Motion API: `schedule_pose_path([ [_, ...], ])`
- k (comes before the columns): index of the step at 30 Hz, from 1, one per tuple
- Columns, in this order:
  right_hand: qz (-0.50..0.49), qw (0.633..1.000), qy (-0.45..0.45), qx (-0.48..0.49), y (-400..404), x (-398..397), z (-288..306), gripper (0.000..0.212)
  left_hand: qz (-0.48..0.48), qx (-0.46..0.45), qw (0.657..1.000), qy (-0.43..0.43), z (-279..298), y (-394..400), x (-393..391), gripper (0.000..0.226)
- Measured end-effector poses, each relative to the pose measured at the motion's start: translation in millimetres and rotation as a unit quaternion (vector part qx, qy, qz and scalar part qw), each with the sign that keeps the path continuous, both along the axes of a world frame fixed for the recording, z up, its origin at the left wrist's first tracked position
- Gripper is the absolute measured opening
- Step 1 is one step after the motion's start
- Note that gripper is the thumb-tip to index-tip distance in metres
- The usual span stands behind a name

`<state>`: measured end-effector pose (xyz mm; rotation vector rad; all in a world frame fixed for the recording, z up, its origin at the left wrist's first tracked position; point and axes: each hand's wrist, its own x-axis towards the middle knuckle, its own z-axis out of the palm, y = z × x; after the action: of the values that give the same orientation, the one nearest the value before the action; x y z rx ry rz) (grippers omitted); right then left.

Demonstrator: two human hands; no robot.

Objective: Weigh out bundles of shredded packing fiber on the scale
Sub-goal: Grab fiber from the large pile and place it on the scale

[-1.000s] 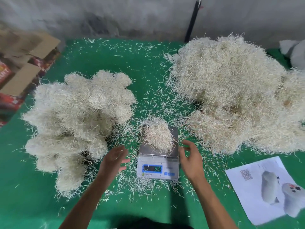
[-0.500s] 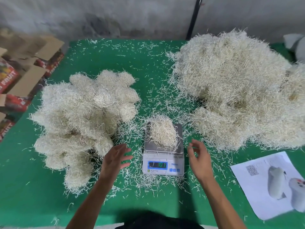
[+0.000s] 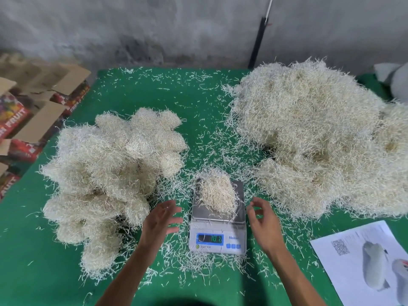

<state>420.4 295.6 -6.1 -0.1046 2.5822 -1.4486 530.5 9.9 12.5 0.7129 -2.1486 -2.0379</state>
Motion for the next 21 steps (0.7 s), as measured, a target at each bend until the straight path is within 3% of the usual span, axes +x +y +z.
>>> schedule_pose_path([
  [3,0.064,0.998,-0.019,-0.019,-15.2,-15.9,14.9,0.07,-0.019,-0.005,1.0,0.004,6.7,-4.6,-13.6,0.036],
  [7,0.179,0.967,0.011,0.179,-50.5,-43.8,26.5,0.105,-0.059,-0.035,0.998,-0.001,13.0,-8.9,-36.1,0.025],
  [9,0.208,0.961,-0.008,0.182,-67.8,-47.8,24.8,0.097,-0.067,-0.037,0.997,-0.011,15.3,-9.6,-46.6,0.022],
  [12,0.198,0.965,-0.056,0.16,-80.9,-48.6,28.8,0.075,-0.063,-0.014,0.998,-0.02,22.8,-9.7,-54.6,0.045],
  [15,0.17,0.982,-0.069,0.054,-86.9,-45.1,44.1,0.068,-0.053,0.017,0.998,-0.021,38.9,-5.1,-62.6,0.056],
  [19,0.225,0.974,0.036,-0.021,-103.7,-39.8,94.6,0.061,-0.081,0.152,0.985,0.02,72.8,0.9,-85.4,0.054],
  [20,0.252,0.965,0.071,-0.019,-107.7,-39.2,106.9,0.059,-0.084,0.161,0.983,0.027,82.7,1.2,-90.6,0.054],
  [21,0.27,0.958,0.099,-0.022,-112.0,-39.1,118.4,0.054,-0.1,0.112,0.988,0.029,95.4,3.2,-94.3,0.063],
])
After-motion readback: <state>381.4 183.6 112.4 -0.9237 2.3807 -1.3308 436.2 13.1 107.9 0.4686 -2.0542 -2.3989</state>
